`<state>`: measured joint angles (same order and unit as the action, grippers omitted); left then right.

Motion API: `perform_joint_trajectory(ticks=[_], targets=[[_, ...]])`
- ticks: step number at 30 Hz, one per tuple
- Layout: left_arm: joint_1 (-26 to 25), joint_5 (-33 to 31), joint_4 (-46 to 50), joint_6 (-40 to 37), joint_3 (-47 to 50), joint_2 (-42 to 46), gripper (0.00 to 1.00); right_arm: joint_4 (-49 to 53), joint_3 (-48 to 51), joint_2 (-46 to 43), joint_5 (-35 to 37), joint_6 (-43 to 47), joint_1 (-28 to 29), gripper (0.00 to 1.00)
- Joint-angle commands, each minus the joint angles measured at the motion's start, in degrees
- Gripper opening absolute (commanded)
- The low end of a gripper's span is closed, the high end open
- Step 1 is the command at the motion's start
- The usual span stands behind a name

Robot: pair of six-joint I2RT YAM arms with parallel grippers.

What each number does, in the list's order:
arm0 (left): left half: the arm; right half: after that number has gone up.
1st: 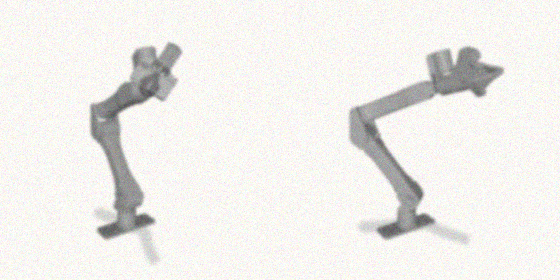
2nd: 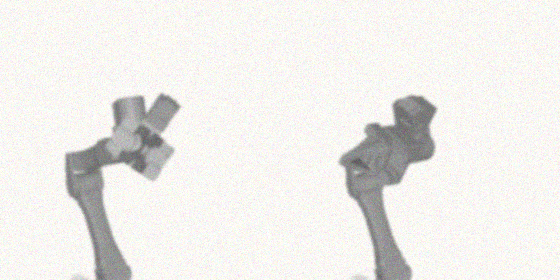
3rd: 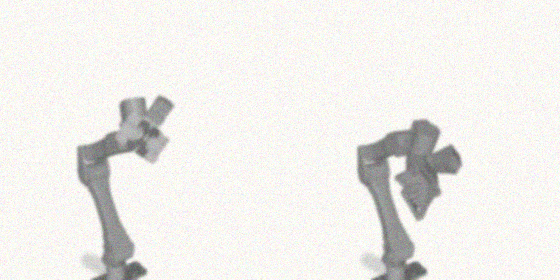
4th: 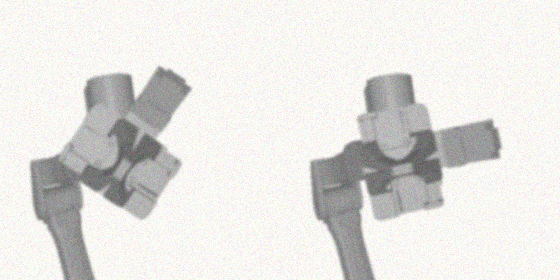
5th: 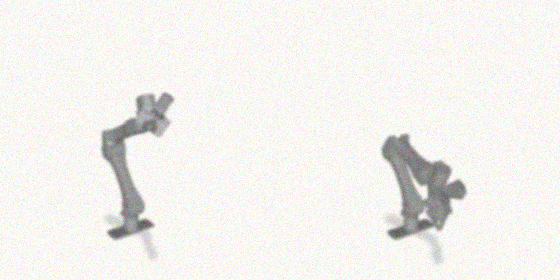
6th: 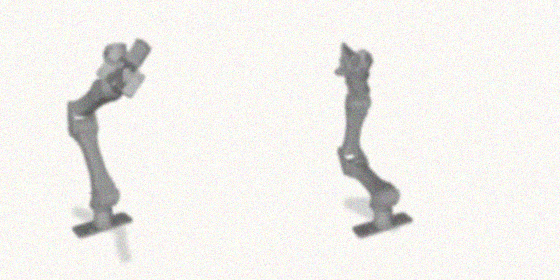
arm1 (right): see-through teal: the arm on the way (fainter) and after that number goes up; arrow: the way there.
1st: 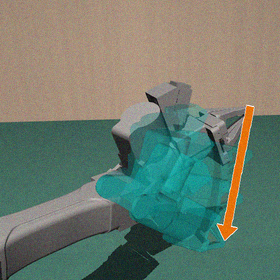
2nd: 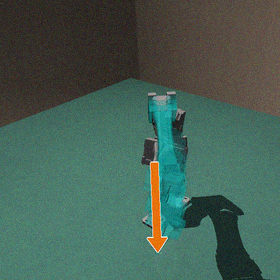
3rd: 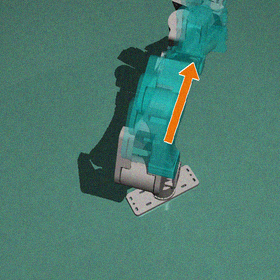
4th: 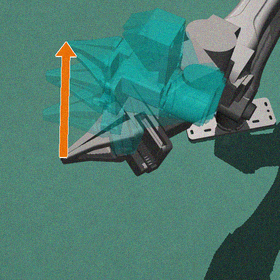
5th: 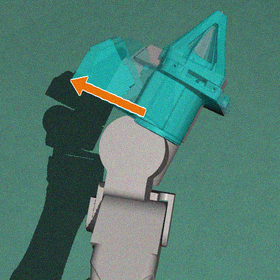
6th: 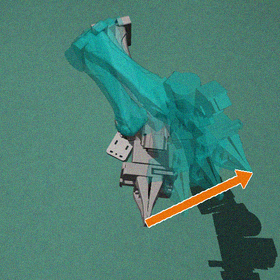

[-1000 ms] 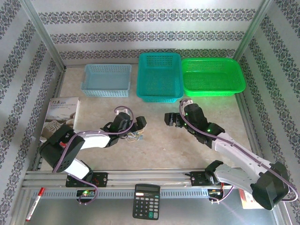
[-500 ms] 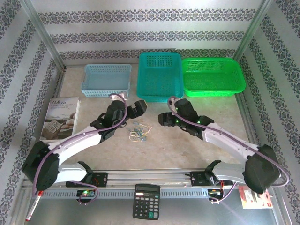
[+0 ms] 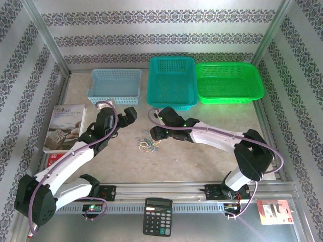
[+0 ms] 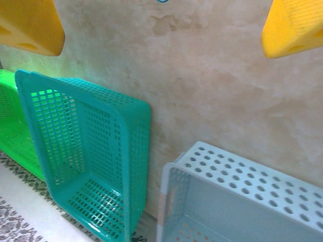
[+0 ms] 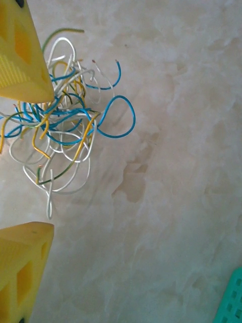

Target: Untangle the cables

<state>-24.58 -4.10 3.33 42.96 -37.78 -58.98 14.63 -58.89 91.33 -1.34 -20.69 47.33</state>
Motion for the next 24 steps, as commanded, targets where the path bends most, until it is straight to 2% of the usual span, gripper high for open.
perform_joint_trajectory(ticks=[1,11,19,24], targets=[[0.9,1.7,3.0,0.6,1.4,1.6,1.0,2.3,-2.9,2.3,5.2,1.2,0.0,0.61],[1.3,2.4,2.1,1.1,2.2,2.2,1.0,3.3,-6.1,6.9,6.4,1.9,-0.3,0.44],[1.4,2.9,1.7,1.0,2.1,2.0,1.0,3.3,-5.6,7.1,6.2,1.9,-0.7,0.37],[1.6,3.0,1.3,0.9,2.2,2.0,1.0,3.5,-5.5,7.4,5.2,1.9,-1.1,0.22]])
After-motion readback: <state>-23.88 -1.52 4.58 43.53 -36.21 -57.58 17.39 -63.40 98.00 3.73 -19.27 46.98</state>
